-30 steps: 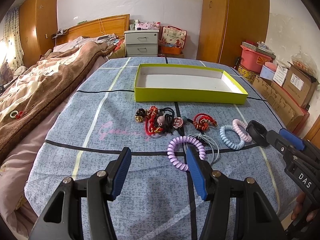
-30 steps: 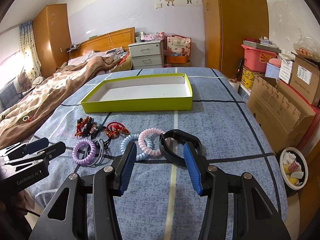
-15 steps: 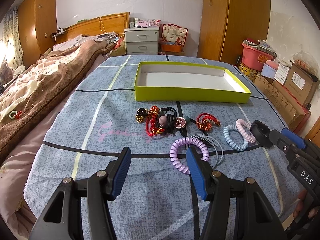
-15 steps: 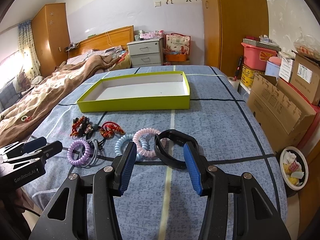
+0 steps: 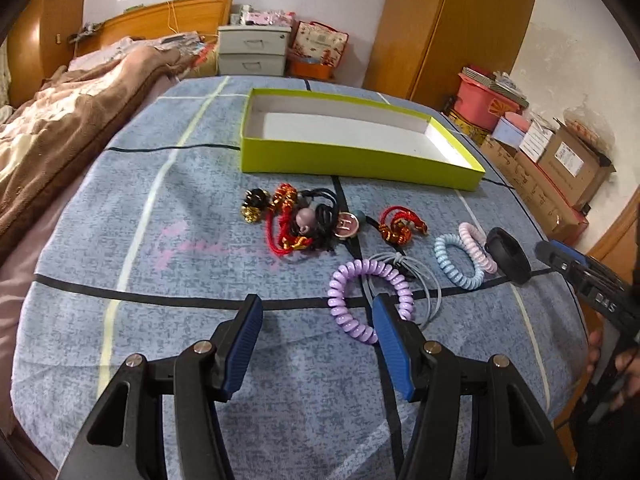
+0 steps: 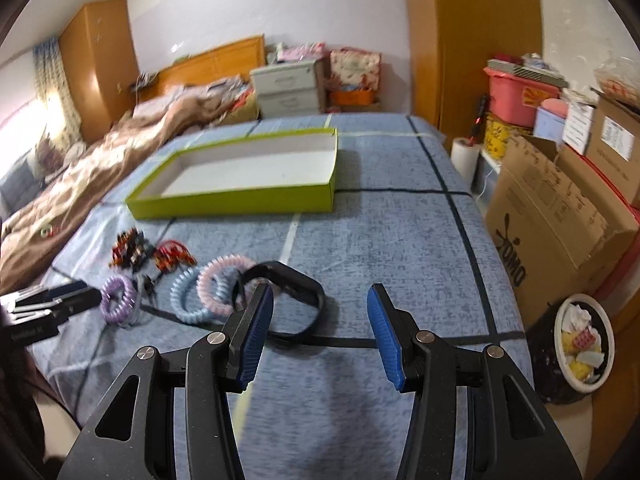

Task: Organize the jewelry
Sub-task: 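Grasp the lilac coil with the left tool while the right tool grasps the black watch band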

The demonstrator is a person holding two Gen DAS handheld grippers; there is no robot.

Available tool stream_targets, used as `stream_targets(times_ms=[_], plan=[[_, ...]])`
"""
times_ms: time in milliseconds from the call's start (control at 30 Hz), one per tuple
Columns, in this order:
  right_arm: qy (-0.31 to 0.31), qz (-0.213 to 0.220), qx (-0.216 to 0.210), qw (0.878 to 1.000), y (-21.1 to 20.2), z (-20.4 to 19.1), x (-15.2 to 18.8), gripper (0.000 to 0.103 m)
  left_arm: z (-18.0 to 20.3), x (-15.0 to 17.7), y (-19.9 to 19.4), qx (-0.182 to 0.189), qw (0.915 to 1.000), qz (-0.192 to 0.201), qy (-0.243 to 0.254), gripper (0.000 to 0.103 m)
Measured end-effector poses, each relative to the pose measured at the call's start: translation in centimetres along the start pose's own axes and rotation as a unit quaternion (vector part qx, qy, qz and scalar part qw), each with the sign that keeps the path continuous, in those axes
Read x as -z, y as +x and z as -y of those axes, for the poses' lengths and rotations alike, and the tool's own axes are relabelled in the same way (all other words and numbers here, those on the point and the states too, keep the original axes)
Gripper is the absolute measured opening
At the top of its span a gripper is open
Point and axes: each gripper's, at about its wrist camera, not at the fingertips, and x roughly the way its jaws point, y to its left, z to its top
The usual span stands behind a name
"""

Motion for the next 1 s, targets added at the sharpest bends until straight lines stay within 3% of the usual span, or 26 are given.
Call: stream_targets(times_ms=[200,333,600,667,767,900,1000], plan=[[-0.029,-0.051,0.007,0.998,2.4,-0.1,-0.3,0.050,-0.1,0.0,0.4,0.002,0.9999,-0.010,0.004,0.059],[-0.057,-0.054,-0.001,0.997,2.6,-0.7,-0.2,0.050,0.0,-0.3,0.9,0.002,0.9997,-0.018,0.016,0.059],[-0.056,-0.059,-0.008,0.997,2.8,-0.4,0.0,0.049,0.0,-0.8,1.4,-0.015,0.9991,-0.018,0.035,0.057],[-0.056,-0.060,-0.011,0.997,2.9,-0.4,0.1,0.033,0.3,-0.8,1.6,-0.022,0.9983,-0.018,0.051,0.054],[-0.053,-0.059,-0.012,0.997,3.0,-0.3,0.0,0.031,0.8,-1.1,2.0,-0.037,0.9961,-0.025,0.076,0.052],[-0.057,-0.058,-0.014,0.997,2.9,-0.4,0.0,0.028,1.4,-1.0,2.2,-0.037,0.9942,-0.024,0.098,0.041],[-0.060,-0.058,-0.020,0.996,2.9,-0.5,0.0,0.018,1.5,-1.0,2.1,-0.037,0.9937,-0.022,0.104,0.032]])
